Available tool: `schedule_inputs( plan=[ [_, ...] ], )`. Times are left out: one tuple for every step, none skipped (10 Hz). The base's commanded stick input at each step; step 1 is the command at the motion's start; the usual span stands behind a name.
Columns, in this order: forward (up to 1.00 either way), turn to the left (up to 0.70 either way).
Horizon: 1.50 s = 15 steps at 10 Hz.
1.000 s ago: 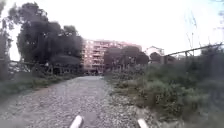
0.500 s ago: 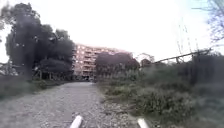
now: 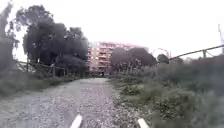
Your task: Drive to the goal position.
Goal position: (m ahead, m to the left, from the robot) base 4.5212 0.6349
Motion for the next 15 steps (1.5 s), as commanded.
schedule_inputs(
  plan=[
    [1.00, 0.00],
    [1.00, 0.00],
    [1.00, 0.00],
    [1.00, 0.00],
    [1.00, 0.00],
    [1.00, 0.00],
    [1.00, 0.00],
    [1.00, 0.00],
    [1.00, 0.00],
    [1.00, 0.00],
    [1.00, 0.00],
    [1.00, 0.00],
    [1.00, 0.00],
    [1.00, 0.00],
    [1.00, 0.00]
  ],
)
